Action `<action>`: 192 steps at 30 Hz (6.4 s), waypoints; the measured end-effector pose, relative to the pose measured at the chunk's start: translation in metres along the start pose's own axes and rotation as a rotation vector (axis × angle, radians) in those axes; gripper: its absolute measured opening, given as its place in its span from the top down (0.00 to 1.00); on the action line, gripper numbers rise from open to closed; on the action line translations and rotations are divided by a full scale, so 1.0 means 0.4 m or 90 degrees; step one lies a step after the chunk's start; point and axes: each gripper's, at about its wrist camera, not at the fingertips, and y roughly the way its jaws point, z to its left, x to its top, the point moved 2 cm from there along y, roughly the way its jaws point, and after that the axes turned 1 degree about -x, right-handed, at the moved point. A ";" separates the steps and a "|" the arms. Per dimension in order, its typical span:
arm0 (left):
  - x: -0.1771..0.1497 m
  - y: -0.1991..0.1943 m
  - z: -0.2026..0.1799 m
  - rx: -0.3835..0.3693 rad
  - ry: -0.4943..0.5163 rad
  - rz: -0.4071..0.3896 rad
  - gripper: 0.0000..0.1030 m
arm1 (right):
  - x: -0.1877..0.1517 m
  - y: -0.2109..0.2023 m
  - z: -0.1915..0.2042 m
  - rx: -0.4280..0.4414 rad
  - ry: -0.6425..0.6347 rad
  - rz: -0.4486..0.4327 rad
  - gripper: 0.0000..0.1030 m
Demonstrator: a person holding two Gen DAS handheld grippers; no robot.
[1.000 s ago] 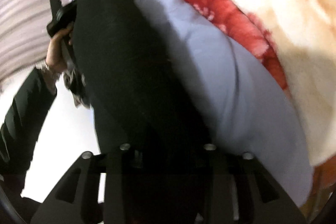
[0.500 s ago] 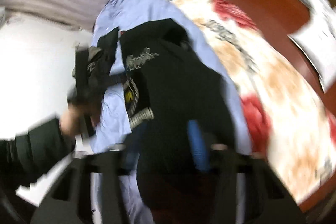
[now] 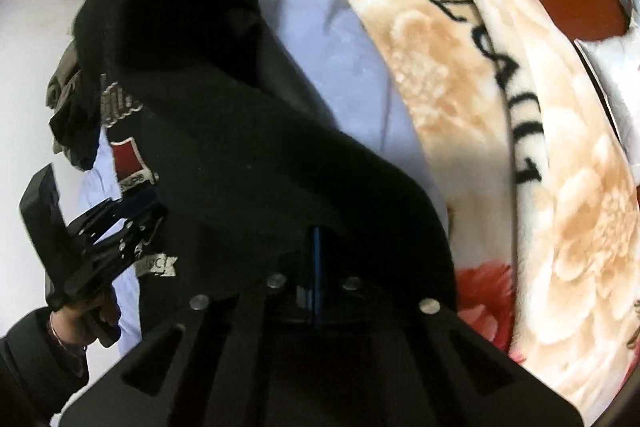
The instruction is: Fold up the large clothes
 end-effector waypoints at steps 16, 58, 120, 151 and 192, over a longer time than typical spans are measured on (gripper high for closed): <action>-0.213 -0.159 -0.105 -0.091 0.044 -0.005 0.70 | -0.594 -0.074 0.197 -0.013 -0.060 0.147 1.00; -0.803 -0.281 -0.301 -0.090 -0.086 -0.065 0.47 | -0.676 -0.131 0.339 -0.075 -0.530 0.204 0.66; -0.773 -0.350 -0.162 -0.229 -0.151 -0.083 0.72 | 0.106 0.051 0.211 -0.221 -0.360 0.099 0.91; -0.595 -0.151 -0.261 -0.211 -0.309 -0.113 0.53 | 0.593 0.312 0.748 -0.255 -0.463 0.218 0.46; -0.275 -0.545 0.006 -0.096 -0.016 -0.221 0.53 | -0.733 -0.255 0.600 -0.144 -0.327 -0.328 0.81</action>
